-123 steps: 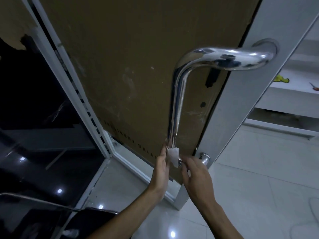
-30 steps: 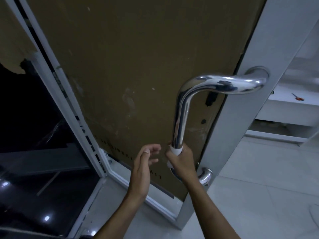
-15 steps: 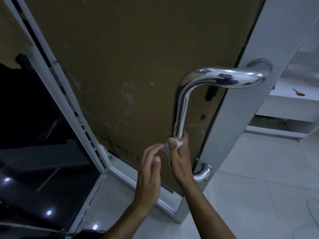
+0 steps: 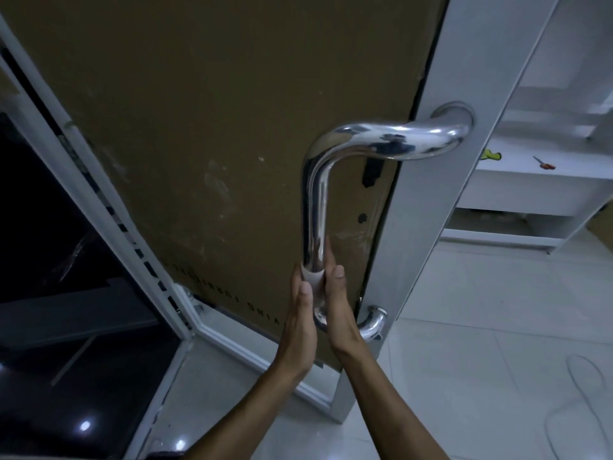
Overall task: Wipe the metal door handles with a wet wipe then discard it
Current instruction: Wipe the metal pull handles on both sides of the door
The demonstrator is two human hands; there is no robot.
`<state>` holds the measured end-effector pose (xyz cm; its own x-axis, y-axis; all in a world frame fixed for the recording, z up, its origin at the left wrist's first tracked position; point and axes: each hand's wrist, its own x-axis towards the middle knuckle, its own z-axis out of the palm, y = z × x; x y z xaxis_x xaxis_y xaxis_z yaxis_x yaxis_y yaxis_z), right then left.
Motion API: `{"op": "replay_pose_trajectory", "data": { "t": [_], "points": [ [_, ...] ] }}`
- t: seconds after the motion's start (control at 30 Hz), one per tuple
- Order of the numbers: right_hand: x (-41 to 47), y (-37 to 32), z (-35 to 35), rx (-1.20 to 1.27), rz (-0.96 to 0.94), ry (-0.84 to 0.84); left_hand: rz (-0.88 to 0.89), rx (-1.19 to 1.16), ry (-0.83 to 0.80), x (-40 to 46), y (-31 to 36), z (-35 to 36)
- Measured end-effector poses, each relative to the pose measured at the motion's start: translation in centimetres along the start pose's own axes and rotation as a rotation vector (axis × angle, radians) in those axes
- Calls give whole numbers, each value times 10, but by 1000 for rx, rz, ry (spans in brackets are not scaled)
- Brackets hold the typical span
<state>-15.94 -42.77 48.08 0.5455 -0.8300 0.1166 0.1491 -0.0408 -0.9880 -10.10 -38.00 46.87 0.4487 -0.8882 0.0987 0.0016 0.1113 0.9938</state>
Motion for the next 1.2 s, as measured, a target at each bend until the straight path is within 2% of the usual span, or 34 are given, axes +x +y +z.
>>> {"op": "replay_pose_trajectory", "data": {
  "t": [0.13, 0.27, 0.37, 0.53, 0.63, 0.87, 1.03, 1.1, 1.2],
  "points": [
    [-11, 7, -6, 19, -41, 84, -35, -78, -49, 18, 2, -8],
    [-26, 18, -18, -86, -92, 168, -159, -113, -74, 26, 8, -10],
    [-31, 23, -23, -227, -131, 193, -231, -177, -60, 30, 4, -11],
    [-35, 50, -25, -673, -408, 334, -331, -215, 30, 24, -26, -11],
    [-46, 67, -19, -765, -484, 325, -390, -225, 5, 19, -43, -14],
    [-55, 87, -4, -901, -292, 165, -439, -249, -66, 1, -56, -23],
    [-50, 88, 7, -874, -138, 177, -466, -234, -161, -13, -55, -32],
    [-46, 85, 11, -865, -81, 228, -459, -204, -163, -16, -55, -35],
    [-38, 87, 11, -981, -88, 287, -457, -130, -119, -16, -56, -39]
  ]
}}
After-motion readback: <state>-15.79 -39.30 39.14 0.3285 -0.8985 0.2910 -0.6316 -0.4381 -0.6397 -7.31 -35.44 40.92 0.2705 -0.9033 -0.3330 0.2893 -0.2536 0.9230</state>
